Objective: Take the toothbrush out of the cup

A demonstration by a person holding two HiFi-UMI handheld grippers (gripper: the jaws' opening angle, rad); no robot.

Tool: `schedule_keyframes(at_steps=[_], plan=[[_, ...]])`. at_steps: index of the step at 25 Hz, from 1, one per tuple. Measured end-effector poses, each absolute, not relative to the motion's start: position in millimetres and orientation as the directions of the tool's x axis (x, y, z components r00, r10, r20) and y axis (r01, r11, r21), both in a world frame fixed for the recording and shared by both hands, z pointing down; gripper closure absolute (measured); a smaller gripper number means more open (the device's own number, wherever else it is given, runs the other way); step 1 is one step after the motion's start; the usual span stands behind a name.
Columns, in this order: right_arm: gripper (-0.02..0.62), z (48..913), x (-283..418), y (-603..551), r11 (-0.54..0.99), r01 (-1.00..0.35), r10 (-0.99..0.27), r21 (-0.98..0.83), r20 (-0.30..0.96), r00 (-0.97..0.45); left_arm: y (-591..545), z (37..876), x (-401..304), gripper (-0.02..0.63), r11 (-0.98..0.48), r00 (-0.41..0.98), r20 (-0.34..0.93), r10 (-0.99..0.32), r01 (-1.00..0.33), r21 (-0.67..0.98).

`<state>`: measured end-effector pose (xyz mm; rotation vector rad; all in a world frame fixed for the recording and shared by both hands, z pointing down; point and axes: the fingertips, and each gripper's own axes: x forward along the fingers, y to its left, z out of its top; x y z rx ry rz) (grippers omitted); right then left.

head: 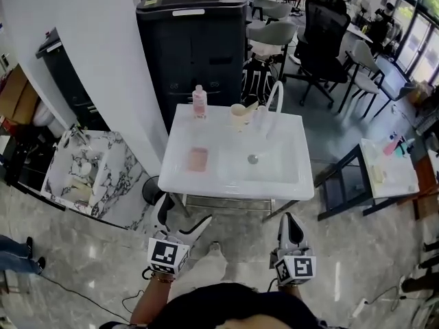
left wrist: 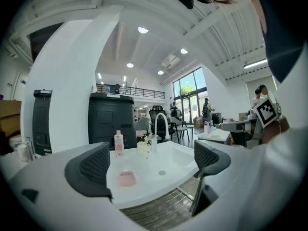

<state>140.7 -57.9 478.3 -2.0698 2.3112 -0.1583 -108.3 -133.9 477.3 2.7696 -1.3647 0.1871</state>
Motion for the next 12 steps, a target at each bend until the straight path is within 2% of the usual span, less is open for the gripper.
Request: schedule_keyframes(at_steps=[12], plan=[[0.594,485.2,165.6,-123.9,0.058,-0.993,-0.995,-0.099,0.079,-0.066,-231.5,474.2,-74.1,0.086,-0.664,0.655,0.123,-0.746,-0.746,-0.053]])
